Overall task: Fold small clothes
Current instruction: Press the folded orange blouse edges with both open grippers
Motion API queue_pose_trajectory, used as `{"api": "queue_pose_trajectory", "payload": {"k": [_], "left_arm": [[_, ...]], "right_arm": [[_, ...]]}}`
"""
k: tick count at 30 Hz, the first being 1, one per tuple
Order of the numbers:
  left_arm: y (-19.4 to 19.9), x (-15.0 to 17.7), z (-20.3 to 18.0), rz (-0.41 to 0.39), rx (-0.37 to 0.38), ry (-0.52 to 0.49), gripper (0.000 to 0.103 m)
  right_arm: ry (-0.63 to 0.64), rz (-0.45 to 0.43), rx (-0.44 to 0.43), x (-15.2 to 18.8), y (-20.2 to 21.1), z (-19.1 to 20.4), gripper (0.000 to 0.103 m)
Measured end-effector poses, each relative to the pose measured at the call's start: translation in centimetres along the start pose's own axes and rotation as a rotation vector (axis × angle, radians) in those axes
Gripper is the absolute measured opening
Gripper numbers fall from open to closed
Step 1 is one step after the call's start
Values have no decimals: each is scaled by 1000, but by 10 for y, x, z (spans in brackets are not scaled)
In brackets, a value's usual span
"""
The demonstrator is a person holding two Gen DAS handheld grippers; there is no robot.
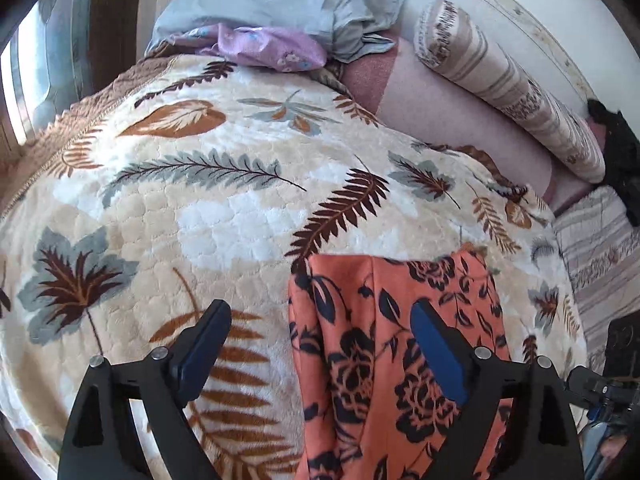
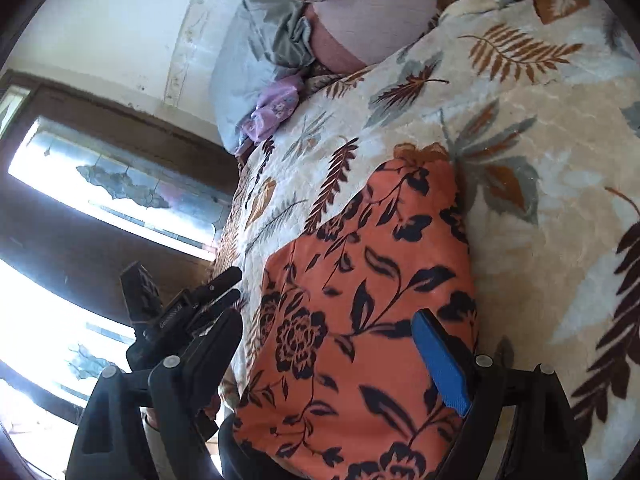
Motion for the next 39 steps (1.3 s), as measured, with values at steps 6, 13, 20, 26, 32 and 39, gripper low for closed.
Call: {"api": "queue_pose_trajectory", "payload": {"k": [6,13,20,26,32,39], "left_arm": [[27,50,-21,23,-29,-57,91],[37,80,-17,54,-74,-45,91],[55,83,-22,25,-101,-79,91],[57,91,-26,34,-88,-70,91],[22,147,1,195,-117,-40,88],[56,156,6,130,58,83,68]], "right_arm": [[26,118,55,71,-27,1,89],[-1,45,37,81,-12,12,89],[-48,42,57,92,-5,2,90],[-41,68,81,100,-9,-6,90],[-62,39,56,100,4,-4,90],[-74,12,66,98,17,-9,90]]}}
Point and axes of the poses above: each gripper's, at about its wrist camera, not at the fingertips, and y roughly against the way its jaws point, z to its left, x to its underside, the point moved 10 cm from there along -y, roughly the way its jaws point, and after that the axes turned 4 degrees about -x, right-handed, at the moved point
